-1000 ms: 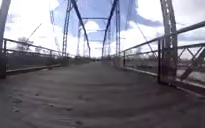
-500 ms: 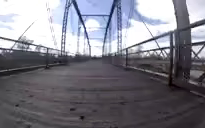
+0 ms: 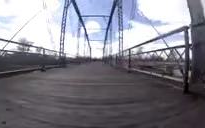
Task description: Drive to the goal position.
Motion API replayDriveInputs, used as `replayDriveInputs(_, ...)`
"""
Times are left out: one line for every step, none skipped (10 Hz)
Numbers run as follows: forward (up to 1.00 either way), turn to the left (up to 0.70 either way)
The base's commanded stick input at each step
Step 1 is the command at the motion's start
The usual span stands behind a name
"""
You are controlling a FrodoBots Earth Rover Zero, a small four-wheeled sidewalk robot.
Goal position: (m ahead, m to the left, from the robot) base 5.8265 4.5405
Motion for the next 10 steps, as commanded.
replayDriveInputs(1.00,0.00)
replayDriveInputs(1.00,0.00)
replayDriveInputs(1.00,0.00)
replayDriveInputs(1.00,0.00)
replayDriveInputs(1.00,0.00)
replayDriveInputs(1.00,0.00)
replayDriveInputs(1.00,0.00)
replayDriveInputs(1.00,0.00)
replayDriveInputs(1.00,0.00)
replayDriveInputs(1.00,-0.15)
